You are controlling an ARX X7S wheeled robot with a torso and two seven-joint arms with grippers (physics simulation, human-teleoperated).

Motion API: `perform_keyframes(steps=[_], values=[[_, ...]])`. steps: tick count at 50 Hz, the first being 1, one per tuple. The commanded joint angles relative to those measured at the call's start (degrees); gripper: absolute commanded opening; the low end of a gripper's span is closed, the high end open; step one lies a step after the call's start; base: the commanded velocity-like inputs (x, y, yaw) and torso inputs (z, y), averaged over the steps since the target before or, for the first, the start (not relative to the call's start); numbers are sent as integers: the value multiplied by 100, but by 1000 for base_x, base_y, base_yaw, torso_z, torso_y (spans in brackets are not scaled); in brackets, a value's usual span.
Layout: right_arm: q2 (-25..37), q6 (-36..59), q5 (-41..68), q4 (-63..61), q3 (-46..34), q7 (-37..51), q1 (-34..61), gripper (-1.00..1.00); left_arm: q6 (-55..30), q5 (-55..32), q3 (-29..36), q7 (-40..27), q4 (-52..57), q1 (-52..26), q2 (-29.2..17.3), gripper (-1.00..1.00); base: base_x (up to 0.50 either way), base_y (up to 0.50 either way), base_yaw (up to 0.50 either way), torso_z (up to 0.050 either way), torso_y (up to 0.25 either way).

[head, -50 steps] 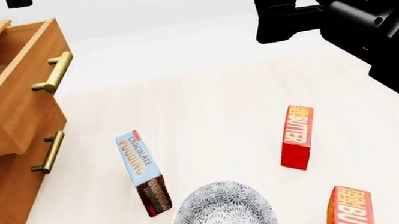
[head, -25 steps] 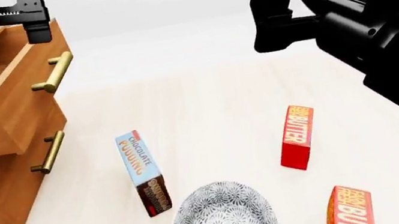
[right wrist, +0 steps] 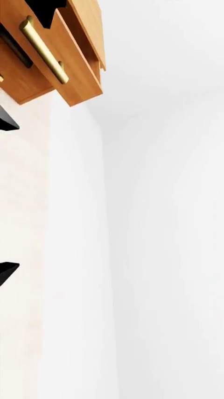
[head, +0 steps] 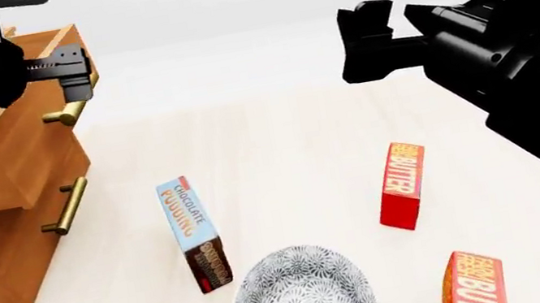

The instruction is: Put the butter at the front in the top drawer of the cabinet and close it.

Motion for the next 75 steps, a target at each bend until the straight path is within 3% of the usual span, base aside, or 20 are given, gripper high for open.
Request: perform_keyframes(steps=[1, 9, 16, 20, 24, 29, 38, 50, 75], values=[[3, -64, 12, -13, -23, 0, -104, 100, 46, -193, -180, -337, 240, 309, -163, 100, 0, 0, 0, 0, 0], [-19, -99, -4, 8, -72, -3, -105, 100, 33, -338, -308, -631, 456, 420, -327, 100, 0, 0, 0, 0, 0], [-24, -126, -22, 28, -113, -22, -98, 100, -486, -539, -248, -248, 815, 558, -346, 100, 0, 0, 0, 0, 0], [-27, -144, -19, 22, -126, -26, -104, 100, -616, -338, 30, 686, 873, 615, -212, 100, 0, 0, 0, 0, 0], [-21, -162, -8, 9, -131, -29, -114, 100, -353, 321, 628, 2133, 355, 622, 149, 100, 0, 0, 0, 0, 0], [-23, -183, -5, 6, -148, -38, -125, 100, -27, 631, 885, 3041, 158, 635, 380, 100, 0, 0, 0, 0, 0], [5, -210, 57, -23, -146, -21, -152, 100, -155, 107, 439, 2447, 1216, 640, 267, 100, 5, 0, -5, -3, 0], [65, -245, 216, -132, -100, 89, -200, 100, -71, -393, -31, 2470, 1730, 566, 410, 100, 7, 0, -8, -2, 0], [178, -260, 527, -200, -117, 325, -183, 100, 919, -1538, -1354, 3393, 2675, 611, 1313, 100, 5, 0, -7, -2, 0]])
